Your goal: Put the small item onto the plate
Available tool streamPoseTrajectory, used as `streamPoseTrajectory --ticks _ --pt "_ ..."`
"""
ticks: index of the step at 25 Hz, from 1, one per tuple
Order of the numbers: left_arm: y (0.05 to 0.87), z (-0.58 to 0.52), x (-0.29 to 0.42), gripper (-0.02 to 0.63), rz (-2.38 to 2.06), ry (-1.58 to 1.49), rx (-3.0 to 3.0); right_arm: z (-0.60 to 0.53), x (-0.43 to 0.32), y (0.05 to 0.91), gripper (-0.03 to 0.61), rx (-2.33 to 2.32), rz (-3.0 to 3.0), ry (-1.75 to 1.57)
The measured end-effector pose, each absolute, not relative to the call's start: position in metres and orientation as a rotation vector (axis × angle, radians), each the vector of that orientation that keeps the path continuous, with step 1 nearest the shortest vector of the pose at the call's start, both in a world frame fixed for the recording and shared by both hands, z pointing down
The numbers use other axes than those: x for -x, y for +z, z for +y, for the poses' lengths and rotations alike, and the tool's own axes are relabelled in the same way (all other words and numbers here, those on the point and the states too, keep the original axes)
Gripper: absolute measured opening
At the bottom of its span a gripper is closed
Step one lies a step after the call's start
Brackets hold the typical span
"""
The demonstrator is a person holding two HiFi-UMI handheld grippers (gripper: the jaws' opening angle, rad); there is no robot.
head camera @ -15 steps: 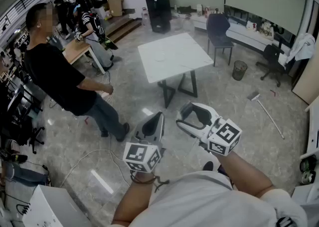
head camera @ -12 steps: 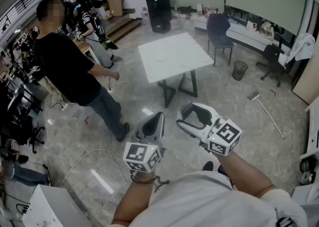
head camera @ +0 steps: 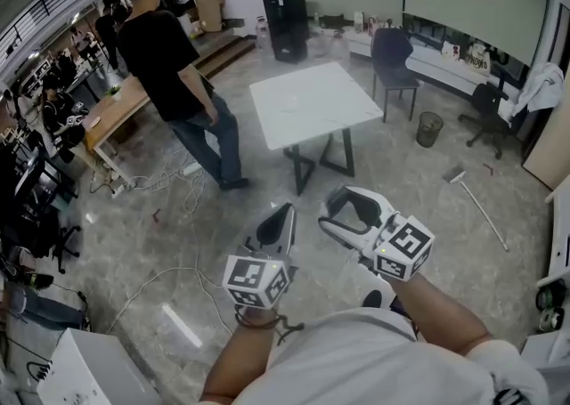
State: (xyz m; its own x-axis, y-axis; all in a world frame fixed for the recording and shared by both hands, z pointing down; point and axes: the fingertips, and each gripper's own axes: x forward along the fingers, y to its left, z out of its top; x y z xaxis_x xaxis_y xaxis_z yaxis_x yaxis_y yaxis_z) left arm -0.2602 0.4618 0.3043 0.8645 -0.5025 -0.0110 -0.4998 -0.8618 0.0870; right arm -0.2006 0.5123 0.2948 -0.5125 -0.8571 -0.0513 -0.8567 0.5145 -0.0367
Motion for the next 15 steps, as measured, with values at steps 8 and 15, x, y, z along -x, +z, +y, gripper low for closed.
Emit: streamPoseTrajectory --ticks 8,15 --pt "0.31 0.455 0.251 0.006 -0.792 -0.039 -2.944 0.507 0.189 0.299 0.296 1.52 2.669 -0.03" --pt "0.322 0.425 0.24 0.006 -0.806 -0.02 -2.922 0.475 0.173 0.307 0.296 1.513 2.656 -0.045"
